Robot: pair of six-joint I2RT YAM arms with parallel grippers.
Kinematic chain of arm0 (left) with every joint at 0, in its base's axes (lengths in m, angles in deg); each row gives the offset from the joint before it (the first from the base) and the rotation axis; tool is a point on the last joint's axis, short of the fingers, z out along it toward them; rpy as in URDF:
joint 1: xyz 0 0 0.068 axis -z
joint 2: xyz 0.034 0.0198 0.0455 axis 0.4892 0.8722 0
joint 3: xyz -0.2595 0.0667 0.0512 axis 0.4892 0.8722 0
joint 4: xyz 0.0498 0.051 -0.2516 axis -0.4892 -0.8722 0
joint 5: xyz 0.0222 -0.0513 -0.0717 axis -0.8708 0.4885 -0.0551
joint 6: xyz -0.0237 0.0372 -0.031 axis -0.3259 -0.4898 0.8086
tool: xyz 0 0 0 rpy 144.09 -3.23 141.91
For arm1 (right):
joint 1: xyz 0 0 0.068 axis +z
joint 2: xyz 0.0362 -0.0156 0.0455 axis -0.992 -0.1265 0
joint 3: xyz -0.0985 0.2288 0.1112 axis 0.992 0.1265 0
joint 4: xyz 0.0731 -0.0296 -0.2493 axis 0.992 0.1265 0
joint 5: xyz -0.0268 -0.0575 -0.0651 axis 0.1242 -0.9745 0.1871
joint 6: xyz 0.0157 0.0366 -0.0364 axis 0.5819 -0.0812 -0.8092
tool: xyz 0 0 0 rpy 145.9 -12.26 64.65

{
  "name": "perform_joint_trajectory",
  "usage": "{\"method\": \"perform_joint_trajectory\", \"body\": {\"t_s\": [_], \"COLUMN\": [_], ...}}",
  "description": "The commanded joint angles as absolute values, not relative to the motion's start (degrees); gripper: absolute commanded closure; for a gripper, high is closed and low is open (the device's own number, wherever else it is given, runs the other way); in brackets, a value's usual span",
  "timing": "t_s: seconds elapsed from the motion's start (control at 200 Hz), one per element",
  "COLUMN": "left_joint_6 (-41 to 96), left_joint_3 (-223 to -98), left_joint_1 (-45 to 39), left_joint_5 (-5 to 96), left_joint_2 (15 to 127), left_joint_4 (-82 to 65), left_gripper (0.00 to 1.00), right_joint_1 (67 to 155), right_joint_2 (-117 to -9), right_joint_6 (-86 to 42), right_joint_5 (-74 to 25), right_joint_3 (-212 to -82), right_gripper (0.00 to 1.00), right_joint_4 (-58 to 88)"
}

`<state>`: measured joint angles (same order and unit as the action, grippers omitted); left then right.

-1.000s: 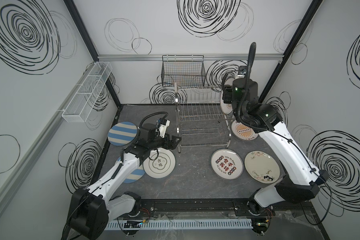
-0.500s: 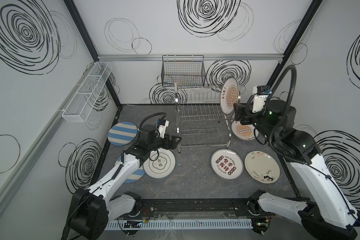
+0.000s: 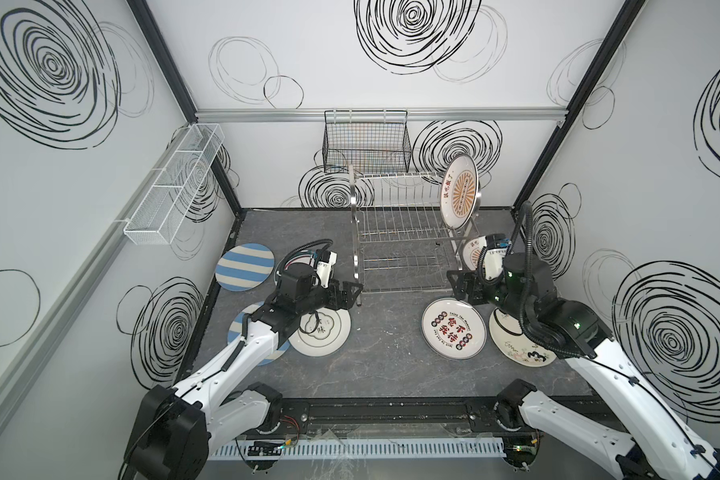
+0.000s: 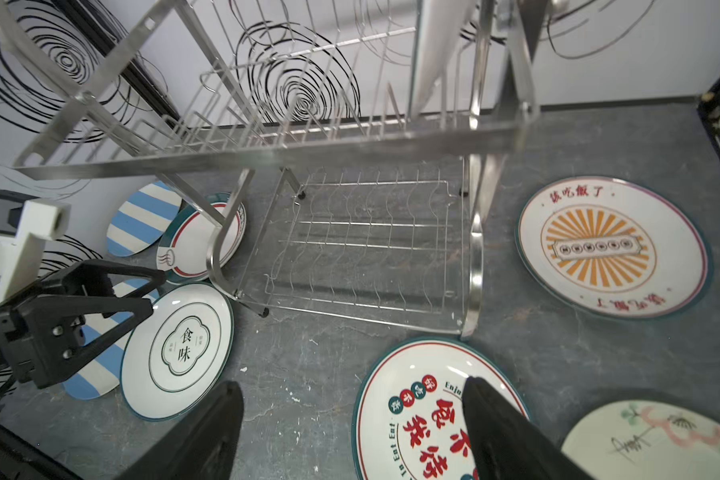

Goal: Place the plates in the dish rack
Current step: 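Open the right gripper and withdraw it from the standing plate, then move the right gripper down to the 'Enjoy The Moment' plate rim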

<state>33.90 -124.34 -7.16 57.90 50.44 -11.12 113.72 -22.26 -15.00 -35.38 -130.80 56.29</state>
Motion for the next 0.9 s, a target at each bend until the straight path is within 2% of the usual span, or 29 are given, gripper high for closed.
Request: {"method": "perform_joint_trajectory", "body": {"t_s": [0.0, 0.13, 0.365, 0.61, 0.815, 0.896], "left_joint_6": [37.1, 38.5, 39.0, 39.6, 39.8, 40.1], "left_joint_3": [-122.5, -121.0, -118.4, -117.9, -117.6, -117.6], "left_joint_1": [-6.9, -7.0, -6.8, -6.8, -6.9, -6.8], "left_joint_5": [54.7, 55.4, 55.4, 55.6, 55.5, 55.8], "left_joint_2": [49.4, 49.8, 50.7, 51.3, 52.3, 52.5], "left_joint_4": [-6.0, -3.0, 0.6, 1.9, 2.6, 2.7], "left_gripper": [0.04, 0.04, 0.04, 0.04, 0.04, 0.04], "right_joint_1": [113.2, 110.9, 96.8, 90.7, 87.0, 86.2], "right_joint_2": [-20.0, -19.2, -21.6, -28.4, -31.8, -32.8], "right_joint_6": [-8.4, -7.3, -10.6, -12.8, -13.2, -13.6], "right_joint_5": [-39.0, -38.4, -23.3, -18.5, -15.7, -14.5], "right_joint_3": [-127.5, -121.1, -111.0, -107.6, -104.4, -104.0], "right_gripper": [0.14, 0.14, 0.16, 0.19, 0.35, 0.37], "right_joint_4": [55.3, 51.4, 38.4, 27.7, 21.0, 19.3]}}
